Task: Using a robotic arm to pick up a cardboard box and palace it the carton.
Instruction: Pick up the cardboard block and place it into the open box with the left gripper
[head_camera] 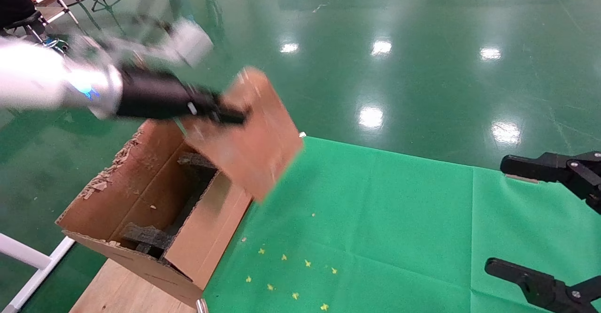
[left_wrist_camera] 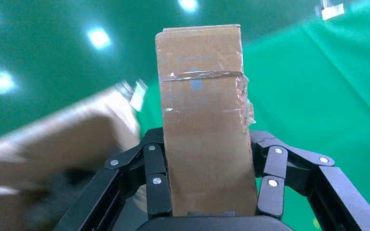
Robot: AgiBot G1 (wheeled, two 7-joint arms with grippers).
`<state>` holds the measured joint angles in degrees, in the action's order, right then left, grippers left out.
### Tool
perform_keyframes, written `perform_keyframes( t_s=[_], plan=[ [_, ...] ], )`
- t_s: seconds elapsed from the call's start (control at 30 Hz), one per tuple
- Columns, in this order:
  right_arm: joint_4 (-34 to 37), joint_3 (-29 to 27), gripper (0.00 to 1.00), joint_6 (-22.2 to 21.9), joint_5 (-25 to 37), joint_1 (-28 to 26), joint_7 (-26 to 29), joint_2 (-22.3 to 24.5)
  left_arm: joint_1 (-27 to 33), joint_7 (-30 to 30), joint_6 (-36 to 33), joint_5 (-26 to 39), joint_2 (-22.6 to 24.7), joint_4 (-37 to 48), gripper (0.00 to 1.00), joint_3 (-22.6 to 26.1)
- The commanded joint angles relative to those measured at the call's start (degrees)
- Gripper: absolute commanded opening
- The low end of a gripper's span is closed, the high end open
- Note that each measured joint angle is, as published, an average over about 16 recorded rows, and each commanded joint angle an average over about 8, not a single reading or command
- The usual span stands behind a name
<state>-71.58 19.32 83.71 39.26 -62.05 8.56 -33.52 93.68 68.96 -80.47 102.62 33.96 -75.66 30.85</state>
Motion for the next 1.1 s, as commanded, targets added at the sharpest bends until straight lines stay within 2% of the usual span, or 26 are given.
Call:
perform_keyframes(
  t_s=[0.03, 0.17, 0.27, 0.53, 0.83, 1.1],
  plan=[
    [0.00, 0.00, 1.00, 0.00, 0.00, 0.00, 0.00, 0.00, 2.76, -1.06, -0.45, -0.35, -0.87, -0.07, 0.00, -1.11],
    [0.00, 0.00, 1.00, 0.00, 0.00, 0.00, 0.00, 0.00, 6.06, -3.72, -1.00, 2.26, -3.11, 1.80, 0.00, -1.57],
    [0.00, 0.00, 1.00, 0.00, 0.00, 0.00, 0.00, 0.00, 6.38, -6.43, -0.72, 4.27, -4.68, 4.51, 0.00, -1.24],
    [0.00, 0.01, 1.00, 0.00, 0.00, 0.00, 0.00, 0.00, 1.23, -16.33, 4.26, 5.31, -7.39, 15.63, 0.00, -0.37],
    [0.00, 0.01, 1.00, 0.00, -0.01, 0.00, 0.00, 0.00, -4.81, -25.92, 12.67, 5.20, -6.39, 27.90, 0.00, 0.29],
    [0.00, 0.01, 1.00, 0.00, -0.01, 0.00, -0.01, 0.00, -5.21, -27.66, 18.05, 8.47, -4.41, 36.63, 0.00, 1.21]
  ],
)
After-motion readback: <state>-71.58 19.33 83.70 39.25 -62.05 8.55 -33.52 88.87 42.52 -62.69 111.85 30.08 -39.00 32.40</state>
